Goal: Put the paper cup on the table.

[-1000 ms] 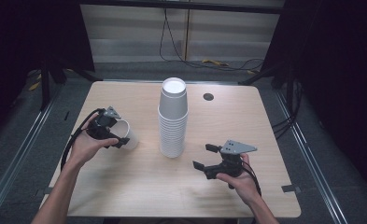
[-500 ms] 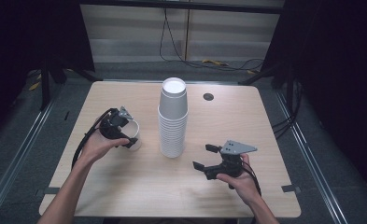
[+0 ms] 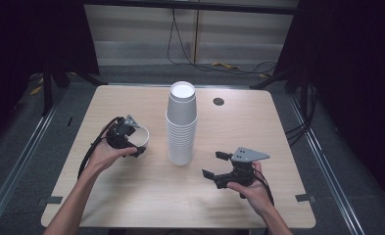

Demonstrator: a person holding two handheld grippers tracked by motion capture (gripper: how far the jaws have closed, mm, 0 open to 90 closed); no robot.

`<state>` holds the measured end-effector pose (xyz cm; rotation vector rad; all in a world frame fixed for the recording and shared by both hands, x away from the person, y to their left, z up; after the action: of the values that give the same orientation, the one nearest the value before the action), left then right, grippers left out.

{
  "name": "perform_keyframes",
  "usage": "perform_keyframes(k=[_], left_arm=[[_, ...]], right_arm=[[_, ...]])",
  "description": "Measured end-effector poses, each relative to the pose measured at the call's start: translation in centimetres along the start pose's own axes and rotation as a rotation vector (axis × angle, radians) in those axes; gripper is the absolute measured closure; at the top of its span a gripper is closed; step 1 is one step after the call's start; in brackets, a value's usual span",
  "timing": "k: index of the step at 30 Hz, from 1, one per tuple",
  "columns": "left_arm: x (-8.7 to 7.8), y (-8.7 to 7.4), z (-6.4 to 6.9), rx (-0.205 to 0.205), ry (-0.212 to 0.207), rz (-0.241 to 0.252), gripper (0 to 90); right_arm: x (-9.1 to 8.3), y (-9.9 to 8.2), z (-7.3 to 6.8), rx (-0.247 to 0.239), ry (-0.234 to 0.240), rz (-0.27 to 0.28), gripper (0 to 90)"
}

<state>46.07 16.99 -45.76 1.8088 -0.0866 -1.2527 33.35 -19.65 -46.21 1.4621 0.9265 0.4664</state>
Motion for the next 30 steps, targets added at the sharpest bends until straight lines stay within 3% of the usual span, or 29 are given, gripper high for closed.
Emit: perform_keyframes(k=[4,10,25,27,30], left_arm=[[0.1,-0.7,-0.5,-0.057,-0.054,0.025,9.6],[0.1,-1.2,-0.3,-0.031,-0.043,0.015,13.2],[-0.5,-3.1,-0.5,-0.052,-0.052,0.085,15.2],[-0.4,-3.4,-0.7,-0.066,-0.067,0.080,15.4],[-0.3,-3.8,-0.6,-0.062,-0.057,0.067,15.5]], right_arm=[[0.0,0.0,0.0,0.002,-0.001,-0.010,13.9],[0.2,-0.1,-0.1,0.000,0.002,-0.014,13.9],[0.1,-0.1,-0.1,0.001,-0.002,-0.016,14.0],[0.1,-0.1,-0.1,0.000,-0.006,-0.014,13.9],[0.0,-0.1,-0.1,-0.004,-0.005,-0.009,13.9]])
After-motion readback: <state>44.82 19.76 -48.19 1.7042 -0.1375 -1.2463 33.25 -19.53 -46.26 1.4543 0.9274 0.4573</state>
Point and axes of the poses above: each handheld gripper's, and its own axes: x roughly forward along the jaws, y roughly out of its top, z roughly to its right, the point moved 1 cm from there along x, roughly forward along the jaws, and after that the axes turned 9 degrees about z, right-handed, at the moved point
